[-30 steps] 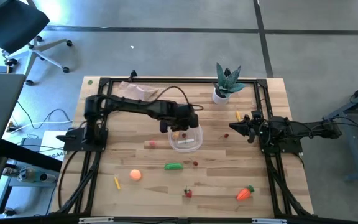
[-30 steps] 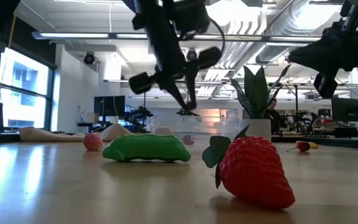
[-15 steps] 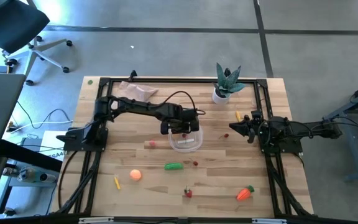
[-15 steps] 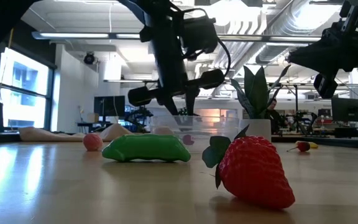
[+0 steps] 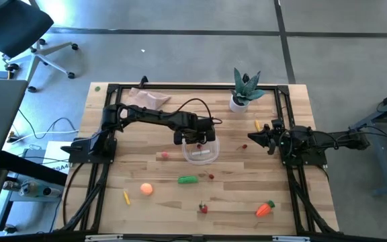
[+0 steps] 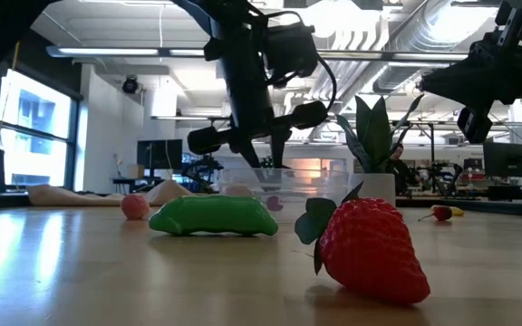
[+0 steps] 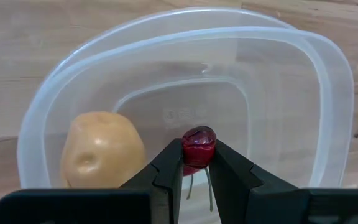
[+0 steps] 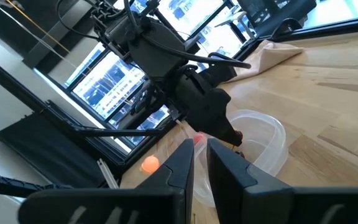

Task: Pick and placing Produce into tupperware
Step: Put the red cherry into the transparent bin, then put the pink peach into the transparent bin

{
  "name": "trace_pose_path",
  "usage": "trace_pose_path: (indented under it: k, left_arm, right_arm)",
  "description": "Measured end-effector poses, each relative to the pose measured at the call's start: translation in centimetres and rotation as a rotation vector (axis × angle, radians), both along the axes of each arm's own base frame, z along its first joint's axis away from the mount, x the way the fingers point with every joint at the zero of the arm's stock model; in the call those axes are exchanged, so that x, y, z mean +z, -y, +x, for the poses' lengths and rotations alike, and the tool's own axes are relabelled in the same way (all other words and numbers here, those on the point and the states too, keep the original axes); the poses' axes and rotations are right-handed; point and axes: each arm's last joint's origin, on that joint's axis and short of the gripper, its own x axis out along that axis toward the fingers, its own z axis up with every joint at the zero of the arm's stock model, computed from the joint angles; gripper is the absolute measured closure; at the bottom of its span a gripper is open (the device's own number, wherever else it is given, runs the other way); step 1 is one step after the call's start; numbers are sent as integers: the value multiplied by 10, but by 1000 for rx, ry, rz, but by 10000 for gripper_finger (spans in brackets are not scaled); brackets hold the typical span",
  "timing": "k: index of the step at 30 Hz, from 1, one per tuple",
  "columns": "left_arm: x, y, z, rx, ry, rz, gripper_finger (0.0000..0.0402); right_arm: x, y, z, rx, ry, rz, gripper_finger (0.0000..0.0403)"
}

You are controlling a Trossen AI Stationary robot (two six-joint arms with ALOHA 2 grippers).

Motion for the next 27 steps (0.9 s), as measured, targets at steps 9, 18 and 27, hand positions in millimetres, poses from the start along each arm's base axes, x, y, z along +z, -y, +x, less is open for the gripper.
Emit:
trace_pose_path:
  k: [9, 18, 27]
  left_arm:
    - [0, 0, 0, 3, -2, 9, 339]
    - [0, 0, 0, 4, -6, 9, 336]
    - [0, -1, -2, 13, -22, 37, 252]
  right_arm:
    - [0, 0, 0, 0, 0, 0, 366]
    - [0, 0, 0, 0, 0, 0, 366]
    - [0, 0, 0, 0, 0, 0, 366]
